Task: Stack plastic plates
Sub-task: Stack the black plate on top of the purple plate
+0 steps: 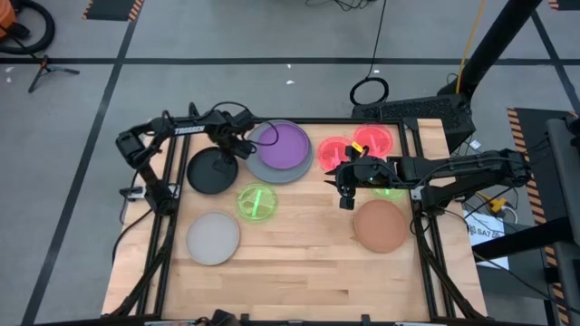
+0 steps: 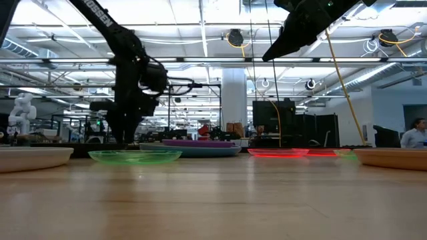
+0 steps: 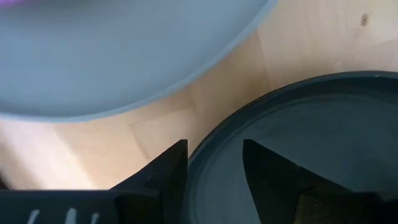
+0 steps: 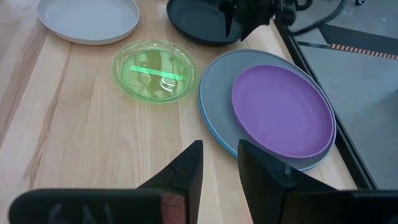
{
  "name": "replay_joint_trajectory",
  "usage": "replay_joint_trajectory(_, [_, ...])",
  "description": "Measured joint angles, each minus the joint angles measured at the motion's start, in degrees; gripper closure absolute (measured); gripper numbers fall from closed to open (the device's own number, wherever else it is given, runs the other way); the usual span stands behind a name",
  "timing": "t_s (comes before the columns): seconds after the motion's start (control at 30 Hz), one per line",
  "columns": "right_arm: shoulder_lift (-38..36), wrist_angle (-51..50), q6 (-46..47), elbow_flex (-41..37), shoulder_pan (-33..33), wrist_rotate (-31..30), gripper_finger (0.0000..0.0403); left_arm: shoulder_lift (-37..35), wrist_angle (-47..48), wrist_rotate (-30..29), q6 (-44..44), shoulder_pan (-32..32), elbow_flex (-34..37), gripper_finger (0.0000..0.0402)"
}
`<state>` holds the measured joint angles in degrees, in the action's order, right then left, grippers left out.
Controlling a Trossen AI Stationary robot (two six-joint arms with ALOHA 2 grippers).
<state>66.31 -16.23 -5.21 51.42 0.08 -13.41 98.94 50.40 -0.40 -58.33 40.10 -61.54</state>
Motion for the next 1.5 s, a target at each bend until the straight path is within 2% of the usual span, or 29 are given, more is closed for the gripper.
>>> replay_joint_trajectory(0.2, [0.02,0.00,-0.02,0.00,-0.01,-0.01,0.0310,3.05,0.06,-0.01,-0.54,-0.07,0.00,0.0241])
replay_joint_trajectory(0.47, [0.00,0.00,-0.09,0.00,0.00,-0.02,0.0310,3.12,0.12,-0.06,-1.14,-0.07,0.00,0.0244])
replay_joint_trajectory(0.57, [0.02,0.00,-0.09,0.00,0.00,-0.01,0.0310,3.12,0.43,-2.04,-2.19,-0.38,0.00,0.0267])
replay_joint_trajectory(0.87, [0.02,0.03,-0.12,0.00,0.00,-0.01,0.0310,3.07,4.52,-7.77,-4.99,-1.20,-0.02,0.0379])
replay_joint_trajectory(1.1, [0.00,0.05,-0.02,0.00,0.00,-0.01,0.0310,3.01,7.02,-12.34,-2.74,-1.22,-0.29,0.0390])
replay_joint_trajectory(1.27, [0.02,0.06,0.00,0.00,0.00,0.00,0.0310,3.01,10.41,-13.48,0.17,-1.20,-3.74,0.0390])
replay_joint_trajectory(1.5, [0.01,0.05,0.02,0.00,0.00,0.00,0.0310,3.01,18.28,-13.67,5.36,-0.97,-14.87,0.0390])
